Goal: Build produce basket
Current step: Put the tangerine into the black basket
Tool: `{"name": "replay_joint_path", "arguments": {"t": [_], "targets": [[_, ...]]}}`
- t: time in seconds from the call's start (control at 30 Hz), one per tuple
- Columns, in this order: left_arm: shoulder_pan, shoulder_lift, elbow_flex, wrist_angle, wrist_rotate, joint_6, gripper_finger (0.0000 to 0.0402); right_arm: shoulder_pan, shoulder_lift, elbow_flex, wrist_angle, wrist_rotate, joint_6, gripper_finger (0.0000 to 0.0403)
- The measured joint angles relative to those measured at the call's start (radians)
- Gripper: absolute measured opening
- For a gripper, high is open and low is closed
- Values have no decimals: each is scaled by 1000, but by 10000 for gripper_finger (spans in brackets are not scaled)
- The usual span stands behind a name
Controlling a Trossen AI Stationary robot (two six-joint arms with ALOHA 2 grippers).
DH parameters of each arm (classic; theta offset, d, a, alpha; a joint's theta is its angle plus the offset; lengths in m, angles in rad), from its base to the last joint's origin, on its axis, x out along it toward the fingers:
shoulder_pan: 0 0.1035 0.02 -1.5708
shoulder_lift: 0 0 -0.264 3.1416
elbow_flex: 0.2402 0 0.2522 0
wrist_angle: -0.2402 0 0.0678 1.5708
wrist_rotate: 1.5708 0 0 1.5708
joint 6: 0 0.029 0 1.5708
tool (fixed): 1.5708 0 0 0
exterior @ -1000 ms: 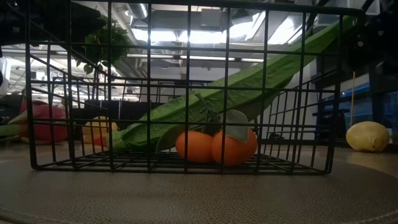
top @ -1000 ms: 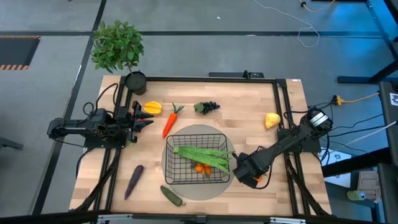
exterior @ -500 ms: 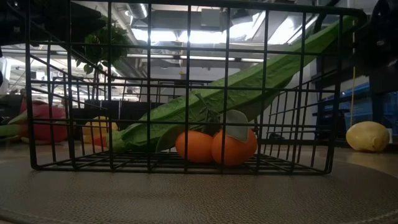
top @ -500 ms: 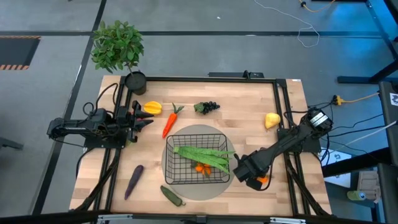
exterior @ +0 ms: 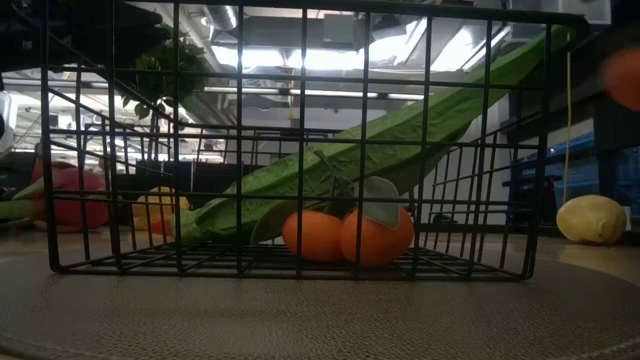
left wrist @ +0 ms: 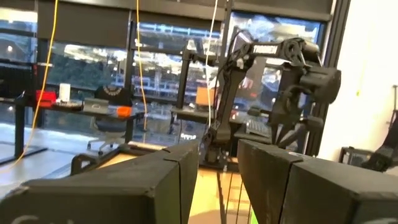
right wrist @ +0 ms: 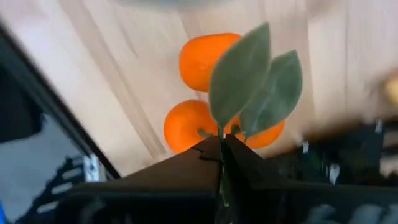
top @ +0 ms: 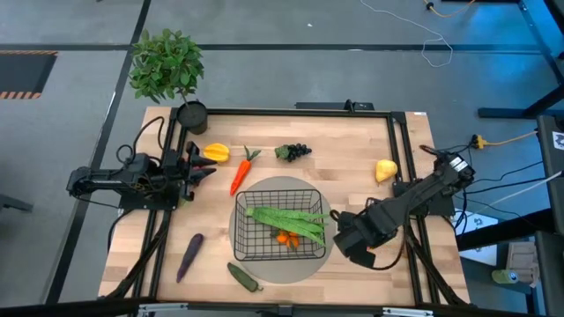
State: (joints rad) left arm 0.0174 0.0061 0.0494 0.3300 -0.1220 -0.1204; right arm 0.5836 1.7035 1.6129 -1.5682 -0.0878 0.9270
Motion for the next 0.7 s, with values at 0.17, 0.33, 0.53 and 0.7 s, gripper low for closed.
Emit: {"name": "replay_joint_path", "arguments": {"t": [0.17, 0.33, 0.53, 0.7], "targets": [[0, 0, 0, 20, 0, 0, 105, 12, -7, 201, 0, 100, -113, 0], [0, 0, 0, 35, 0, 0, 105, 13, -8, 315, 79, 326, -304, 0], [0, 0, 0, 39, 0, 0, 105, -42, -5, 208, 507, 583, -605, 0], [0, 0, 0, 39, 0, 0, 105, -121, -1, 32, 985, 394, -833, 0]]}}
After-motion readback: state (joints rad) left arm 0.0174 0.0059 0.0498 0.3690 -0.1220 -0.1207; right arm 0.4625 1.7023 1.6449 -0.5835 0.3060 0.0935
